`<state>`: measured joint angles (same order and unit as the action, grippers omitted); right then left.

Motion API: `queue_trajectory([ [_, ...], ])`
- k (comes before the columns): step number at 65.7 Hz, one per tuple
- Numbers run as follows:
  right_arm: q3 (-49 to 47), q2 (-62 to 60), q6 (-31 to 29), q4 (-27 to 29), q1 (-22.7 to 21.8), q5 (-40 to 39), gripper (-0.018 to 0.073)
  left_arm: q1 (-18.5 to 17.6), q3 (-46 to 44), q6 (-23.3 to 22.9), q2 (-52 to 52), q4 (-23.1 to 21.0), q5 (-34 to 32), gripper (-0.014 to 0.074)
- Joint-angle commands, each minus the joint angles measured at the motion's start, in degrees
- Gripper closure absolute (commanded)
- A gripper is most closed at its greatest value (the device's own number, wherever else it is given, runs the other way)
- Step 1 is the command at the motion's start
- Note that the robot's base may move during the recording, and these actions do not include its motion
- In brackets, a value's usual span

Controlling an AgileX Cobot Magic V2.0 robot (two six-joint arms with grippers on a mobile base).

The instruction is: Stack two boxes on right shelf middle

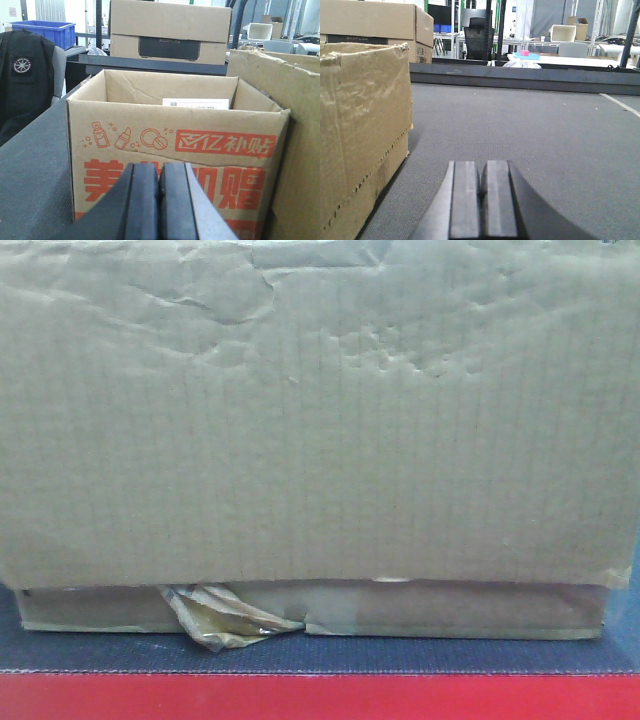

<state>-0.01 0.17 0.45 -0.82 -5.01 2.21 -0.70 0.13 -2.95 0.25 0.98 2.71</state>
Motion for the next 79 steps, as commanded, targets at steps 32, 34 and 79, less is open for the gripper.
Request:
queue_trajectory([
  [32,0.01,-0.17,-0.45,-0.44,0.07,-1.39,0.0722,0.03,-0.13,0.15,-0.25,-0.31,-1.10,0.0707],
  [34,0.01,-0.17,-0.45,-0.44,0.07,-1.39,0.0722,0.03,-0.13,0.15,-0.25,-0.31,-1.10,0.0707],
  [79,0.01,-0.17,-0.45,-0.44,0.07,-1.39,0.0722,0.03,-24.72,0.15,7.85,0.86,25.02,0.0707],
])
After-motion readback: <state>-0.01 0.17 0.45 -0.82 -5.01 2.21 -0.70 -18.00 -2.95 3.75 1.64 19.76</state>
